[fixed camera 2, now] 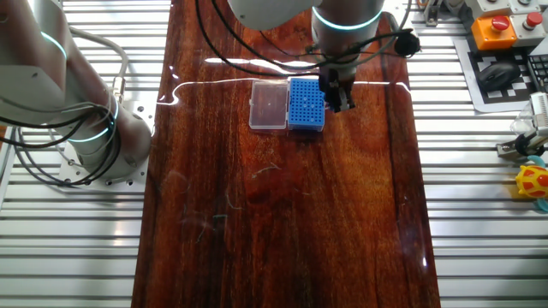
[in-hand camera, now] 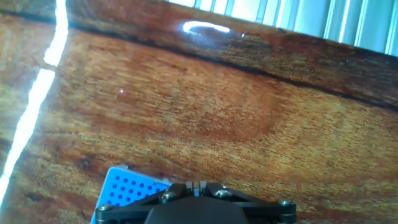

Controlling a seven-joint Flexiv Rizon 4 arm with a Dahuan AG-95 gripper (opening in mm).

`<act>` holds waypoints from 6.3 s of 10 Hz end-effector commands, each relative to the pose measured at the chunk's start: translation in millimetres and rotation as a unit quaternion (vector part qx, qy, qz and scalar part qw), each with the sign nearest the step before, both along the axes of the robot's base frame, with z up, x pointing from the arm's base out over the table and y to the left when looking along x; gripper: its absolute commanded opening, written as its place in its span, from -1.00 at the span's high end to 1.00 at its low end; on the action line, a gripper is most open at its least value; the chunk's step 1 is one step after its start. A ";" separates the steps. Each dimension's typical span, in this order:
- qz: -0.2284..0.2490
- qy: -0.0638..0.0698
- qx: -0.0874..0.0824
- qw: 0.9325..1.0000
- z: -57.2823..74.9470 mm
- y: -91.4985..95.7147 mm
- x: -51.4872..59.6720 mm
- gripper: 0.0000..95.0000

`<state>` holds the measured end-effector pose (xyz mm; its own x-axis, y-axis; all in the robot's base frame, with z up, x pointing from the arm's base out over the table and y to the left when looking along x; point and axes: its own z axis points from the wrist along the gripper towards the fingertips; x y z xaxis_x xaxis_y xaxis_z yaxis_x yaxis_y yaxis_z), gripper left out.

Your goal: Insert a small pipette tip into the holder for small pipette tips

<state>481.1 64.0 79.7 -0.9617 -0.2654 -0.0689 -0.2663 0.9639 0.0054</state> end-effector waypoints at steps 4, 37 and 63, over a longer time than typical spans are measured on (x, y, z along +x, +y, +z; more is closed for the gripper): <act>0.006 -0.017 0.008 1.000 0.1 23.0 2.5 1.00; -0.025 -0.103 0.015 0.994 -15.0 75.0 -5.7 1.00; 0.004 -0.032 0.012 0.999 -13.5 48.2 -4.8 1.00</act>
<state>477.4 114.6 64.9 -0.9536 -0.2708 -0.1319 -0.2754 0.9612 0.0174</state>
